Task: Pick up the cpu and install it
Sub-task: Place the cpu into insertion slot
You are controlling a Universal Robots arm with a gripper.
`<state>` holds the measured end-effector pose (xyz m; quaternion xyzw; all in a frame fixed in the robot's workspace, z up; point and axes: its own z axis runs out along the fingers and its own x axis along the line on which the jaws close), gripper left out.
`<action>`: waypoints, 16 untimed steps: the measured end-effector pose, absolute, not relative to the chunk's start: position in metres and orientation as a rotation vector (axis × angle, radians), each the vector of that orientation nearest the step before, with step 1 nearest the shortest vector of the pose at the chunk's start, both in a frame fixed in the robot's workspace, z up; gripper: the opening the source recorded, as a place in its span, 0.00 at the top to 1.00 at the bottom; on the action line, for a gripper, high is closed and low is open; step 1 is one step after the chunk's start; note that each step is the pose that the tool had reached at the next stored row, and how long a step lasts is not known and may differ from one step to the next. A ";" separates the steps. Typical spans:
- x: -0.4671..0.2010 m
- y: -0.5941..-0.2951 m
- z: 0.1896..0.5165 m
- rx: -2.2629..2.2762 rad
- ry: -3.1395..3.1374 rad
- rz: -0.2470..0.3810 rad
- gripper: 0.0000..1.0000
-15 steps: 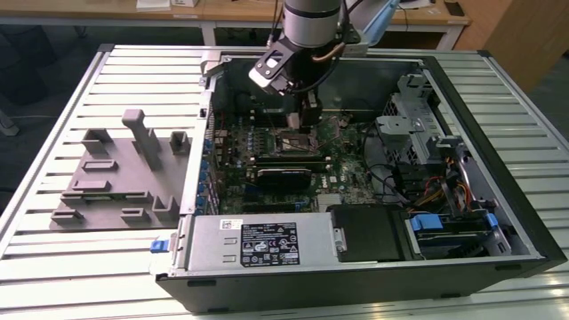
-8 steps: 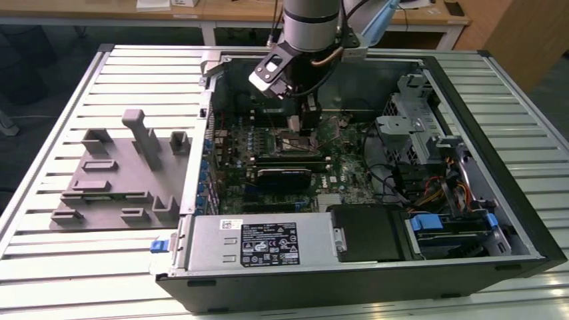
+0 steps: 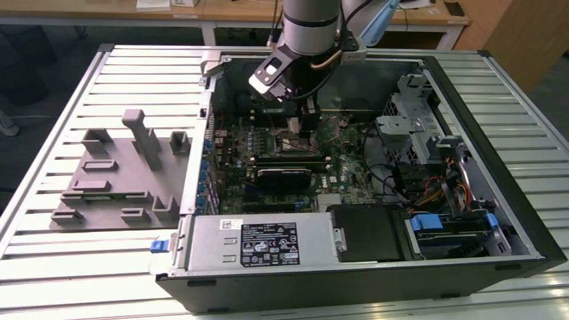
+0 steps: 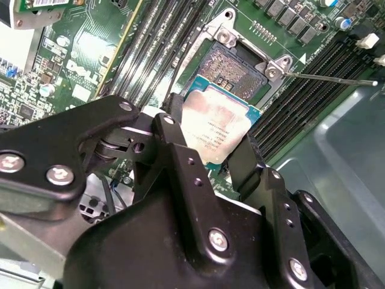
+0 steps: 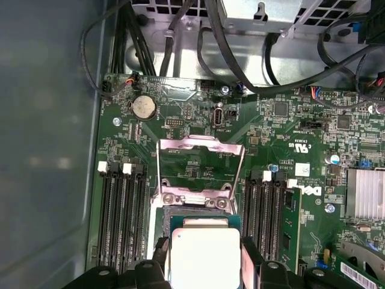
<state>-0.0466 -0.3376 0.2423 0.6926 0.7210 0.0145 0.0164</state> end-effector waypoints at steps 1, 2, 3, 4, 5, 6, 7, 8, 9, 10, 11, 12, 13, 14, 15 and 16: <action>-0.047 -0.338 0.242 2.154 2.241 0.045 0.46; -0.047 -0.338 0.242 2.154 2.241 0.045 0.46; -0.047 -0.338 0.242 2.154 2.241 0.045 0.46; -0.047 -0.338 0.242 2.154 2.241 0.045 0.46; -0.047 -0.338 0.242 2.154 2.241 0.045 0.46; -0.047 -0.338 0.242 2.154 2.241 0.045 0.46; -0.047 -0.338 0.242 2.154 2.241 0.045 0.46; -0.047 -0.338 0.241 2.155 2.241 0.046 0.46; -0.047 -0.338 0.241 2.155 2.241 0.046 0.46; -0.047 -0.338 0.240 2.155 2.240 0.045 0.46; -0.047 -0.338 0.240 2.156 2.240 0.045 0.46; -0.047 -0.338 0.239 2.156 2.239 0.045 0.46; -0.047 -0.338 0.238 2.157 2.239 0.045 0.46; -0.047 -0.338 0.237 2.157 2.238 0.045 0.46; -0.047 -0.338 0.236 2.158 2.238 0.044 0.46; -0.047 -0.338 0.235 2.159 2.237 0.044 0.46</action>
